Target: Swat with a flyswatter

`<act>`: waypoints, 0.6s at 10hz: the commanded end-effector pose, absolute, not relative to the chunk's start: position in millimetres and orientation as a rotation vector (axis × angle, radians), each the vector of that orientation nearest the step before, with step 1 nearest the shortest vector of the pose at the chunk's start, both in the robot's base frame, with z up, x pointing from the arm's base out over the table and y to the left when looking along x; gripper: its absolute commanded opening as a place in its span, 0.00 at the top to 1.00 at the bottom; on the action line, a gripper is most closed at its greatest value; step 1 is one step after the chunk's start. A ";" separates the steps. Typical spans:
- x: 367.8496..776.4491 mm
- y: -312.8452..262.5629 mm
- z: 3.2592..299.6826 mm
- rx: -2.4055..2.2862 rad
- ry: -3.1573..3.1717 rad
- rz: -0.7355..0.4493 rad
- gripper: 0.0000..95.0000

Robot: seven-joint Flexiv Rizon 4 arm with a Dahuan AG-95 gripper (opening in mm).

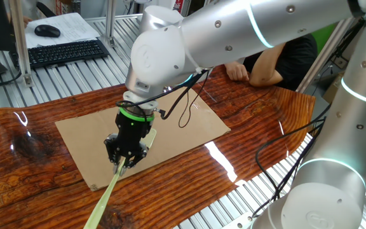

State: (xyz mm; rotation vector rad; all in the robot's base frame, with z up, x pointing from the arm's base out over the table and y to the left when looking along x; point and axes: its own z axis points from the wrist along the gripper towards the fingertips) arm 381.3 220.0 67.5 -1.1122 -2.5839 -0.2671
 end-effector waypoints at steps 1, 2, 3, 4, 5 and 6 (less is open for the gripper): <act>381.3 219.6 67.4 -1.117 -2.593 -0.258 0.80; 381.4 219.5 67.6 -1.105 -2.598 -0.263 0.80; 381.6 219.5 67.8 -1.097 -2.602 -0.263 0.60; 381.7 219.4 68.0 -1.088 -2.606 -0.264 0.60; 383.3 219.2 68.9 -1.063 -2.616 -0.270 0.60; 382.9 218.8 70.8 -1.044 -2.629 -0.271 0.80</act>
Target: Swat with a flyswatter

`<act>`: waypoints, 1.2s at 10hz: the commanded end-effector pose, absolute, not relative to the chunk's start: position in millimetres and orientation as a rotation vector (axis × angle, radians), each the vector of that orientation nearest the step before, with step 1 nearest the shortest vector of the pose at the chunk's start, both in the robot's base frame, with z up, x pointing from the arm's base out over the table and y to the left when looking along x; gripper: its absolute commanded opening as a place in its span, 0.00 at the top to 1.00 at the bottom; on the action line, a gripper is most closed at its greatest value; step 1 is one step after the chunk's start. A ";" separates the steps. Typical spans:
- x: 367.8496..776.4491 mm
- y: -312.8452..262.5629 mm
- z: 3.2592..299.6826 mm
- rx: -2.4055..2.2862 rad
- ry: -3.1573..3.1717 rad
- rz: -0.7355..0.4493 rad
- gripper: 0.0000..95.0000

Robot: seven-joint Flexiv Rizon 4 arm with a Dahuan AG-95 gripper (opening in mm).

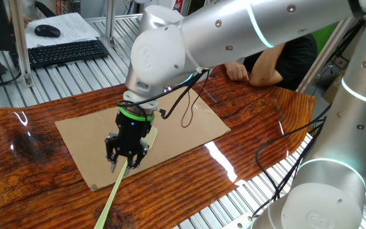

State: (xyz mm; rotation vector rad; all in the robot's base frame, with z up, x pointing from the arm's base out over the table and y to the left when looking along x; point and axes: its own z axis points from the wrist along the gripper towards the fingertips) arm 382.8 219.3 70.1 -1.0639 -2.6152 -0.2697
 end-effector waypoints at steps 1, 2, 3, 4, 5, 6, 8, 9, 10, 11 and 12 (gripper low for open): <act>381.1 217.5 76.4 -1.009 -2.656 -0.273 1.00; 381.1 216.8 79.3 -0.995 -2.673 -0.262 1.00; 382.0 216.5 80.4 -0.968 -2.693 -0.252 1.00; 384.0 216.1 81.8 -0.933 -2.720 -0.230 1.00; 384.6 215.8 82.5 -0.922 -2.735 -0.222 1.00; 387.1 214.8 84.4 -0.874 -2.787 -0.157 1.00; 391.5 212.4 90.0 -0.865 -2.813 -0.103 1.00; 392.2 210.9 92.4 -0.857 -2.819 -0.099 1.00; 394.6 205.3 95.3 -0.814 -2.843 -0.067 1.00; 397.4 199.3 96.6 -0.800 -2.846 -0.074 1.00; 400.5 194.2 96.5 -0.794 -2.847 -0.072 1.00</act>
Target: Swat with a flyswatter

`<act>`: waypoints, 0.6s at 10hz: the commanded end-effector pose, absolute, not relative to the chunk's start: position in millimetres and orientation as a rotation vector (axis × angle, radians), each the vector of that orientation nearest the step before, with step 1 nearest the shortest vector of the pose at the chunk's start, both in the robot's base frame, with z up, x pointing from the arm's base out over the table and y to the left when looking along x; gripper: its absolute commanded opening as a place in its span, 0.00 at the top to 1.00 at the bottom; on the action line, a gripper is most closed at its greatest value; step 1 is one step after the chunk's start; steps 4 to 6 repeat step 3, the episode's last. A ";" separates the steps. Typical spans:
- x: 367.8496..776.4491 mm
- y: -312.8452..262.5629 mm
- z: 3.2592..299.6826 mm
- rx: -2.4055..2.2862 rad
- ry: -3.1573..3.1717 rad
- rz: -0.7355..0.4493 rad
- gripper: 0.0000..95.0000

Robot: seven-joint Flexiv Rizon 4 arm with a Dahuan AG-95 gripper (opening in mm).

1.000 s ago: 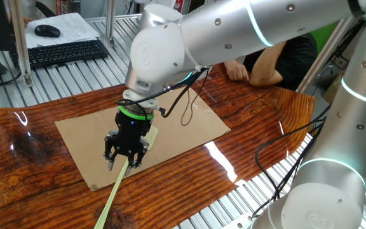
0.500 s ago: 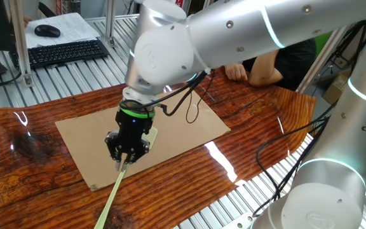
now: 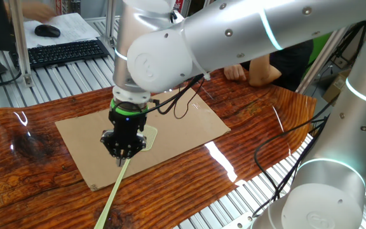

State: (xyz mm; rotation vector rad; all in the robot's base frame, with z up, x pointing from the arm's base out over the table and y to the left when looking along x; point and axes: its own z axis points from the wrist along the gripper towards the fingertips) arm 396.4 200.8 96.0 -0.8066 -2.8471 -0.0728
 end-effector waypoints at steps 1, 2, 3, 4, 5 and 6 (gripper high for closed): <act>403.3 189.9 95.8 -0.794 -2.849 -0.066 1.00; 405.0 186.9 95.5 -0.791 -2.850 -0.062 1.00; 406.8 183.4 95.5 -0.788 -2.849 -0.063 1.00; 406.8 183.4 95.5 -0.788 -2.849 -0.063 1.00; 406.8 183.4 95.5 -0.788 -2.849 -0.063 1.00; 406.8 183.4 95.5 -0.788 -2.849 -0.063 1.00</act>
